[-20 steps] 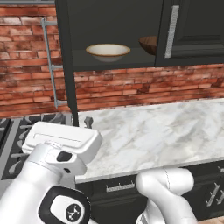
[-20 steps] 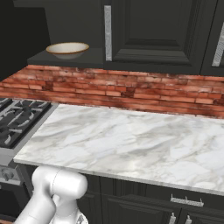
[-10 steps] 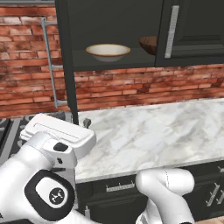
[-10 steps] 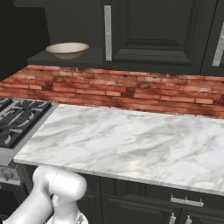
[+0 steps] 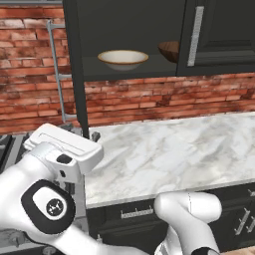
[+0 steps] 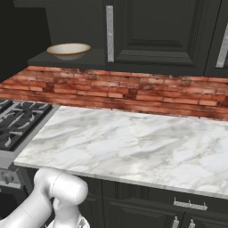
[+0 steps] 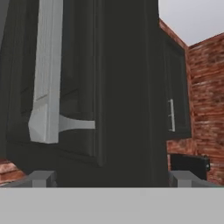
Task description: Open the cabinet. Pick the bowls from the counter and place them in the cabinet. Then close the cabinet.
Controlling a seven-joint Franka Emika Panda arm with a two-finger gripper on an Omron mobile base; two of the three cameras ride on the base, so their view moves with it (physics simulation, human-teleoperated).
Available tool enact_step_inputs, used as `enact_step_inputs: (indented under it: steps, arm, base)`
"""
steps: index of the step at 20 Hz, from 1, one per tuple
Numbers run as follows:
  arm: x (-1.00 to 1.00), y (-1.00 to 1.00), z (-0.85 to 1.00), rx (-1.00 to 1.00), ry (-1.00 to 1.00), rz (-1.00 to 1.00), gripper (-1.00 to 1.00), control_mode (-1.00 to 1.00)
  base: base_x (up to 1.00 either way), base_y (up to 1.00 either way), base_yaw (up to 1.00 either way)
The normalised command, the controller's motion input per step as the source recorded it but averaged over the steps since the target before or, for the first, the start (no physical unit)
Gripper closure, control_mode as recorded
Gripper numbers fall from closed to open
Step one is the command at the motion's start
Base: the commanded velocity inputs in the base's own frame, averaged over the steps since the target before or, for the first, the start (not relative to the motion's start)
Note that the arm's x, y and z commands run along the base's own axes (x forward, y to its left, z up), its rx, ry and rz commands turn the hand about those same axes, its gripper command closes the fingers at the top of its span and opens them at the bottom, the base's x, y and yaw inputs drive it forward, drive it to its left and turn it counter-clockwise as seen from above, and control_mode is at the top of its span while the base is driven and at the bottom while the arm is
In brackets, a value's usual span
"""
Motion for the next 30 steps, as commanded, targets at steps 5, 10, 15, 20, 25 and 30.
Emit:
enact_step_inputs:
  steps: [5, 10, 15, 20, 25, 30]
  arm:
    - [0.13, -0.6, -0.02, 0.11, -0.02, -0.06, -1.0, -1.0]
    - [0.17, -0.74, 0.0, 0.14, -0.03, -0.09, -1.0, -1.0]
    - [0.29, -0.55, 0.0, 0.08, -0.02, -0.1, -1.0, -1.0]
    - [0.27, -0.52, 0.0, 0.06, -0.02, -0.11, -1.0, -1.0]
    - [0.35, -0.49, 0.0, 0.03, -0.05, -0.11, -1.0, -1.0]
    - [0.52, -0.36, 0.0, 0.0, -0.1, -0.06, -1.0, -1.0]
  base:
    - [0.0, 0.0, 0.0]
    - [0.0, 0.0, 0.0]
    - [0.0, 0.0, 0.0]
    - [0.0, 0.0, 0.0]
    - [0.0, 0.0, 0.0]
    - [0.0, 0.0, 0.0]
